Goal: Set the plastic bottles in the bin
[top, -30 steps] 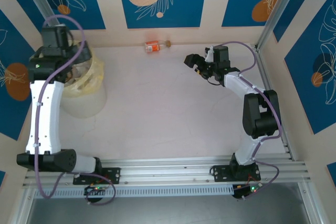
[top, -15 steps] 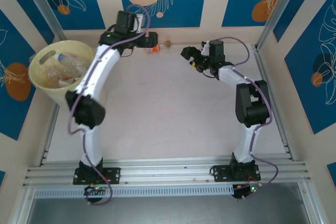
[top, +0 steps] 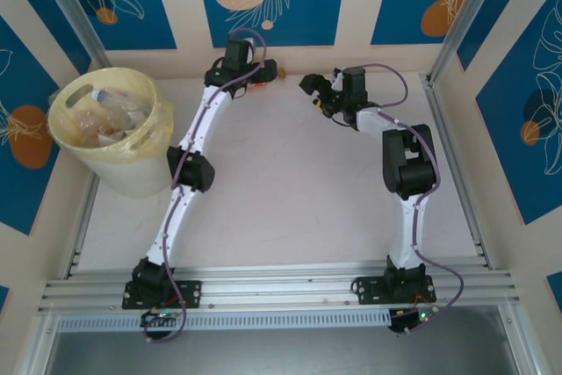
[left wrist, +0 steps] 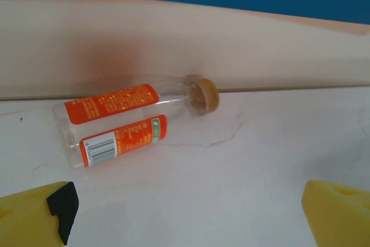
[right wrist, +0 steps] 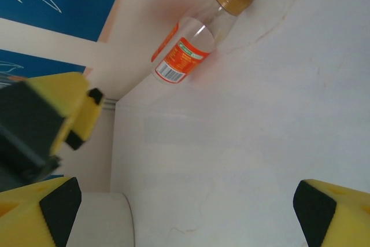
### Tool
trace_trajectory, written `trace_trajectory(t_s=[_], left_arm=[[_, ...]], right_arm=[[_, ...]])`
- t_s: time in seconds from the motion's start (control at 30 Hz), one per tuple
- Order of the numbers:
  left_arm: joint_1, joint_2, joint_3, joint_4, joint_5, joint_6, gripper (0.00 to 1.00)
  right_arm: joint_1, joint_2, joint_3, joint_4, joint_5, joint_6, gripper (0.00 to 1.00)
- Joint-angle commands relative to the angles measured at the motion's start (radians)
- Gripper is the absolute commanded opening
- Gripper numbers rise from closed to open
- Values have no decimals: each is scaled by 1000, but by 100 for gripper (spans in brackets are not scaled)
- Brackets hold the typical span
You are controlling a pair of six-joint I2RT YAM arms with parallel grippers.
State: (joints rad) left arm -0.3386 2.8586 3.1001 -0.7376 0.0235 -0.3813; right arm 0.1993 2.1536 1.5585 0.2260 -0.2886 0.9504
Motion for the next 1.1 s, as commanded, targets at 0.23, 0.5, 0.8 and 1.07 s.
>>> trace_trajectory(t_s=[0.23,0.5,0.8,1.07], left_arm=[[86,203,56,310,-27,-180,100],[101,229,-31,550,196,-215,100],[99,242,-49,634,300,-236,100],[119,250,-53,557,54,-282,100]], right_arm=[[31,125,132,44,2,40,97],[32,149,148,30,1,35,96],[24,151,152,6,1,19,96],[8,178,211,-47,19,-37,96]])
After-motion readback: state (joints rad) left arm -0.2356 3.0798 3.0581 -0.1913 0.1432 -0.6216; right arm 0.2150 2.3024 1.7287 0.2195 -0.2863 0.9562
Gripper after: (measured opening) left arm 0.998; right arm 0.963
